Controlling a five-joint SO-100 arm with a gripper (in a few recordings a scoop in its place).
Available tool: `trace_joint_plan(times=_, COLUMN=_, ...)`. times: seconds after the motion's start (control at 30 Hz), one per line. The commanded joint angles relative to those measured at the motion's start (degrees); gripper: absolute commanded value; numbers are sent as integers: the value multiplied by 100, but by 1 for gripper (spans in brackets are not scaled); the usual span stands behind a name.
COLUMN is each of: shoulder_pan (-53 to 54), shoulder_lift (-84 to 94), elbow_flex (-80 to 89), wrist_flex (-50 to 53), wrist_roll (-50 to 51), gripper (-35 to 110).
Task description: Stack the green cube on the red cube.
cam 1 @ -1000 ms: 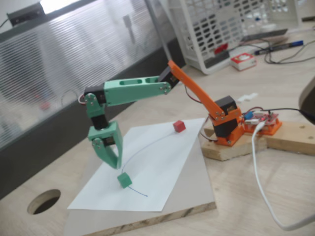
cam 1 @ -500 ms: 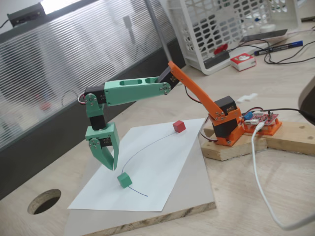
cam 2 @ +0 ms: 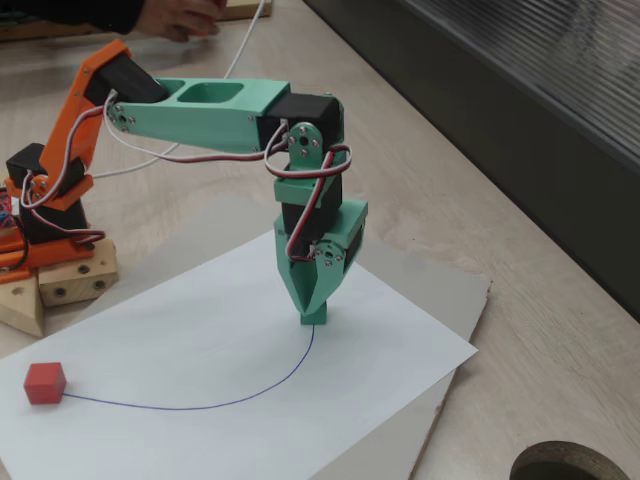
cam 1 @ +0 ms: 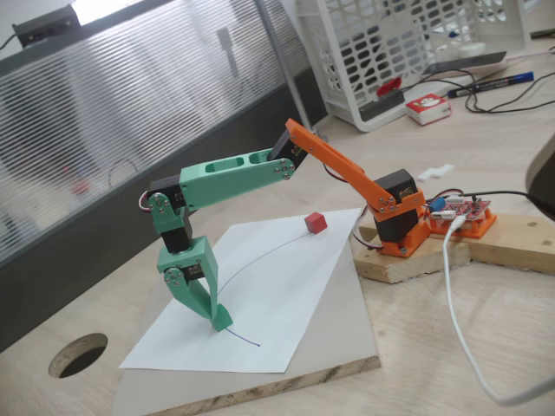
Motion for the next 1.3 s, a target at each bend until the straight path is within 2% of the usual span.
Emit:
trace_joint_plan(times=0.0, shoulder_pan=-105, shoulder_lift=141, elbow_flex=-79, wrist_flex=9, wrist_roll=105, gripper=2)
trace_joint_plan(times=0.8, shoulder_pan=-44, shoulder_lift=158, elbow_flex=-79, wrist_flex=79, wrist_roll=97, gripper=3)
trace_joint_plan(times=1.0, shoulder_pan=-44, shoulder_lift=167, elbow_flex=-26, wrist_flex=185, wrist_roll=105, gripper=19)
trace_joint_plan(times=1.17, shoulder_pan=-44, shoulder_lift=167, elbow_flex=-88, wrist_flex=1310, wrist_roll=105, gripper=36)
trace_joint_plan(times=1.27, shoulder_pan=-44, shoulder_lift=158, elbow_flex=-88, wrist_flex=1573, wrist_roll=105, gripper=42)
